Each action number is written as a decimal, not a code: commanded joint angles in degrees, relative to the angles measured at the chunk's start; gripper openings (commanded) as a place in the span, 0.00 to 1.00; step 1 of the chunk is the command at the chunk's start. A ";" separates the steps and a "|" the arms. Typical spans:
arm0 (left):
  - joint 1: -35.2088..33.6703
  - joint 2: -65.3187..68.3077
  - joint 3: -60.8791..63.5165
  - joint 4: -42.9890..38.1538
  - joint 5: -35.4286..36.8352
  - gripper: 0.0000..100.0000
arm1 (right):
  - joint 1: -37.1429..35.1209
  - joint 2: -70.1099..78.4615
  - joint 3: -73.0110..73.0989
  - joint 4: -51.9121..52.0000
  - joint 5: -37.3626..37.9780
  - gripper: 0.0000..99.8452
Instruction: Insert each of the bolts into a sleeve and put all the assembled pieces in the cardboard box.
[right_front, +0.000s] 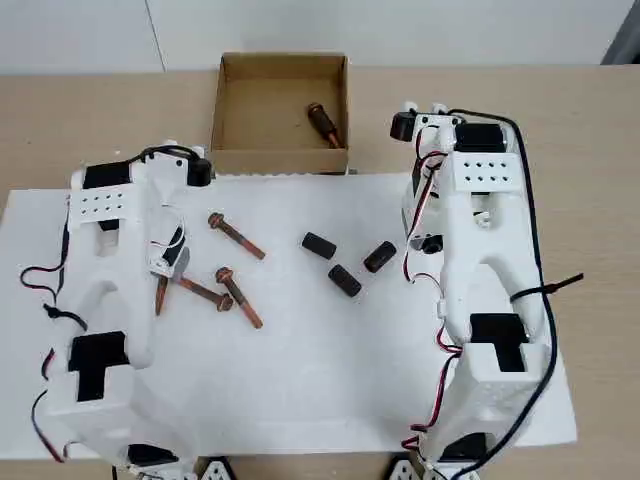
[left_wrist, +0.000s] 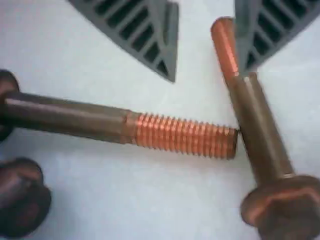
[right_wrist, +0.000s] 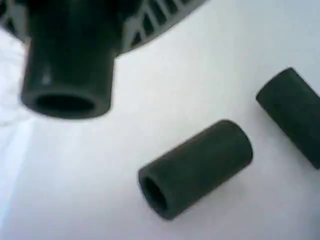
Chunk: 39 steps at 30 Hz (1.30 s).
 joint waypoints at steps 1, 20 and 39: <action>-0.44 -0.35 -2.33 -1.67 -0.18 0.08 | 0.48 -3.38 -0.26 0.31 0.79 0.00; -4.57 5.10 -2.33 -6.95 -0.97 0.08 | 0.22 -3.38 -0.26 0.31 0.79 0.00; -4.40 12.57 -2.15 -11.08 -1.05 0.05 | 0.22 -2.59 -0.26 0.22 0.79 0.00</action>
